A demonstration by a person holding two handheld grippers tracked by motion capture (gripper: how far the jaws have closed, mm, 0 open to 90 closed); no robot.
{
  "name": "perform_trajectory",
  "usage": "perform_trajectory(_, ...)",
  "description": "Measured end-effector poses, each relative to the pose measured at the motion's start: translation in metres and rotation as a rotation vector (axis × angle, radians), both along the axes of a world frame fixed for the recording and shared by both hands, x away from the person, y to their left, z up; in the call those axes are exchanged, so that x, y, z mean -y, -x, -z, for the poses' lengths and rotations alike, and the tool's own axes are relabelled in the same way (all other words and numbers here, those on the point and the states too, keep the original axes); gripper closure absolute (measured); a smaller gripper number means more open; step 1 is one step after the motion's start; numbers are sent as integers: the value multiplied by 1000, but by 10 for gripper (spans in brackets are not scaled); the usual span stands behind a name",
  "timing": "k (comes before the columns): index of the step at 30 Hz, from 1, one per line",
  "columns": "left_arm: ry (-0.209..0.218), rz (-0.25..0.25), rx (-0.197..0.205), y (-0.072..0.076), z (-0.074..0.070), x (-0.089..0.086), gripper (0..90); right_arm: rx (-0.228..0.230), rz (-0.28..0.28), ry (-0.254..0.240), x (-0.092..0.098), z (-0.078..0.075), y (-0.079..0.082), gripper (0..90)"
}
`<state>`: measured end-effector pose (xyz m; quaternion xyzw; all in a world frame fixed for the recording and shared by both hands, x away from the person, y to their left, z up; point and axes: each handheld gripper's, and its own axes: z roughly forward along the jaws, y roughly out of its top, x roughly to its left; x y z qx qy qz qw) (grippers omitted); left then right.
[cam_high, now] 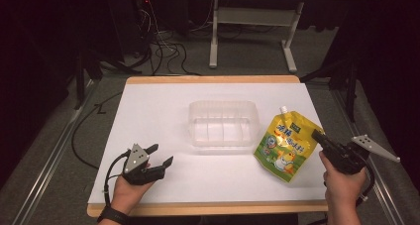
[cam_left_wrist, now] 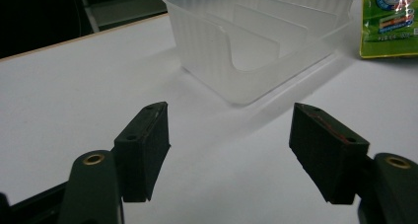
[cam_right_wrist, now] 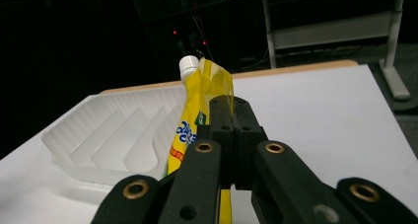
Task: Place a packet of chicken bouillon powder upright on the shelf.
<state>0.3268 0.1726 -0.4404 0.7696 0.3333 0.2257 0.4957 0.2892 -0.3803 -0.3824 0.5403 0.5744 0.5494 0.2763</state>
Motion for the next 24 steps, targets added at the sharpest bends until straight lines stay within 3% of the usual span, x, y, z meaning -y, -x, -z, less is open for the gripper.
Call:
perform_trajectory(4, 3, -1, 3, 0, 0, 0, 322, 53, 14, 50, -8, -11, 0, 900)
perform_trajectory(13, 10, -3, 7, -1, 0, 2, 327, 116, 77, 140, -12, -19, -19, 900)
perform_trajectory(17, 14, -4, 9, -1, 0, 1, 329, 136, 133, 140, -6, -18, -22, 900)
perform_trajectory(24, 13, 2, 11, -1, 0, 2, 329, 134, 143, 153, -2, -7, -9, 900)
